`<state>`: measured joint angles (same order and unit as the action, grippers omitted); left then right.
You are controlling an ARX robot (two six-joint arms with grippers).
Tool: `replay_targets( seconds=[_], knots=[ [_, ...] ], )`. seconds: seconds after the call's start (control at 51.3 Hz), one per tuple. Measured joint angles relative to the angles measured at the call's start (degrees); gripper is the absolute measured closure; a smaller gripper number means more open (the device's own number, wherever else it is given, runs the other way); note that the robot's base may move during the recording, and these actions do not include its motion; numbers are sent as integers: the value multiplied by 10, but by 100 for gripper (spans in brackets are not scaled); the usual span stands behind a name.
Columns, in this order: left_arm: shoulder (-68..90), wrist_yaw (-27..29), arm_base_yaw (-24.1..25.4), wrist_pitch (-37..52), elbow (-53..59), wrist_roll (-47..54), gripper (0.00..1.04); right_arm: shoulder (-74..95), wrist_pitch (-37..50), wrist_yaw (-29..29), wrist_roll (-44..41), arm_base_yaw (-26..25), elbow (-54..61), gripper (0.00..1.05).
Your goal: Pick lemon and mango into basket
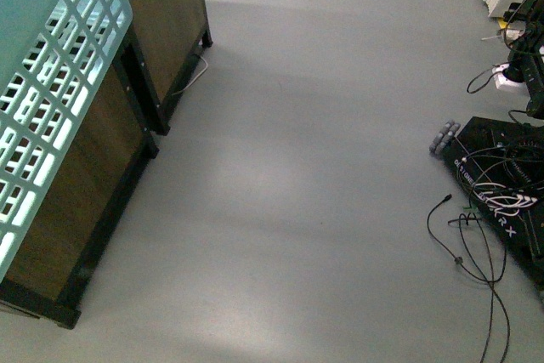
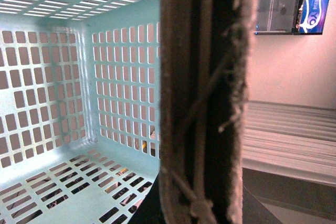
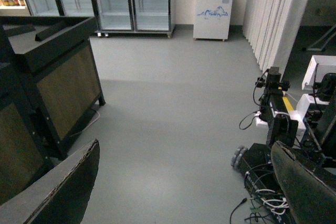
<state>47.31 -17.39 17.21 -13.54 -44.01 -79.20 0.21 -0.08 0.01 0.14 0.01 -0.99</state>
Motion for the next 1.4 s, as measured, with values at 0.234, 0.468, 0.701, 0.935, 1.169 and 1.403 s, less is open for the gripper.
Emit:
replay_targets(
  seconds=[0.234, 0.468, 0.701, 0.935, 1.169, 1.403],
  knots=[
    [0, 0, 0, 0, -1, 0, 100, 0, 0, 1, 0, 0, 0, 9],
    [-3, -11, -2, 0, -2, -9, 100, 0, 0, 2, 0, 0, 0, 9],
    [-3, 0, -1, 0, -2, -5, 100, 0, 0, 3, 0, 0, 0, 9],
    [-2, 0, -1, -1, -2, -3, 100, -1, 0, 0, 0, 0, 0, 9],
    [-1, -6, -1, -1, -3, -5, 100, 0, 0, 0, 0, 0, 0, 9],
    [-1, 2, 0, -1, -3, -1, 100, 0, 0, 0, 0, 0, 0, 9]
  ],
)
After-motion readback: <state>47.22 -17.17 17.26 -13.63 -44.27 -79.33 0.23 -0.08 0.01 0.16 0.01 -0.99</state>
